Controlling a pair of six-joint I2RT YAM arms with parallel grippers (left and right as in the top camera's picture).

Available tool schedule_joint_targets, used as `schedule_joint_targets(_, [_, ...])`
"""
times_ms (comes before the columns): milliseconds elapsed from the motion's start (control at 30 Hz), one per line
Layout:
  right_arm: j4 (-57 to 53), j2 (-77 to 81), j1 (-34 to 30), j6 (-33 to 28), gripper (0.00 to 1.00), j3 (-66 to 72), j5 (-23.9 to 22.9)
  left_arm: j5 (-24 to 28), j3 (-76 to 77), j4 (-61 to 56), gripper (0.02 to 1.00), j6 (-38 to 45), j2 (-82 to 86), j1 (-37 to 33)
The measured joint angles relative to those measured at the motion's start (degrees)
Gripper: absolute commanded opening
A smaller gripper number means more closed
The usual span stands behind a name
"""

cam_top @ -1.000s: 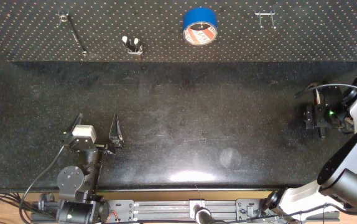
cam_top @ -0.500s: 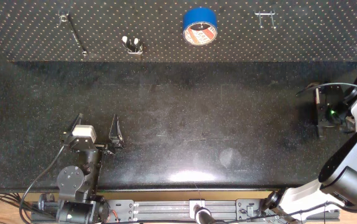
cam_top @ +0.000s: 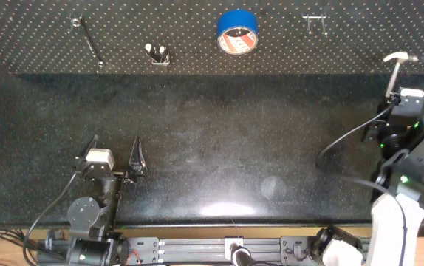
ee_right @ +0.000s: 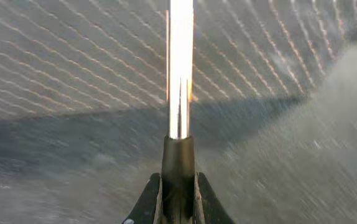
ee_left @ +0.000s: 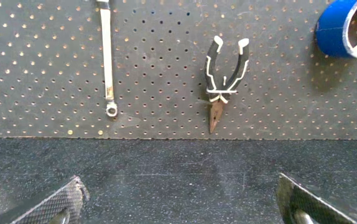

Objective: Place Tools Onto Pegboard

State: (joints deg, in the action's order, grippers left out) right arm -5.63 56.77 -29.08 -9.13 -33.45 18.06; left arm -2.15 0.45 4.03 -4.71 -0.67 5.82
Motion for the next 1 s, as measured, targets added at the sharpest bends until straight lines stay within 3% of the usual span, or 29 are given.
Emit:
schedule_joint_targets(133, [10.1, -3.4, 17.8, 8.0, 0.075, 1.3, 4.8, 0.0, 0.0, 0.0, 0.996, 0.0, 0.0, 0.0])
schedule_joint_targets(200, [14.2, -0.5, 21.0, 9.2, 0.077, 1.4, 4.9, 0.0, 0.0, 0.0, 0.993, 0.0, 0.0, 0.0])
schedule_joint_targets(467, [33.6, 15.3, 22.9, 16.2, 0.075, 1.4, 4.9, 0.0, 0.0, 0.0, 0.993, 0.0, 0.0, 0.0])
schedule_joint_targets(733, [39.1, 29.7, 23.8, 19.2, 0.075, -6.1, 5.2, 0.0, 0.0, 0.0, 0.993, 0.0, 0.0, 0.0])
schedule_joint_targets(767, [39.1, 30.0, 23.9, 19.2, 0.570, -6.2, 5.2, 0.0, 0.0, 0.0, 0.993, 0.0, 0.0, 0.0])
schedule_joint_targets(800, [39.1, 30.0, 23.9, 19.2, 0.963, -6.3, 5.2, 0.0, 0.0, 0.0, 0.993, 0.0, 0.0, 0.0])
schedule_joint_targets(1000, [38.9, 30.0, 24.0, 19.6, 0.969, -6.8, 5.2, 0.0, 0.0, 0.0, 0.993, 0.0, 0.0, 0.0])
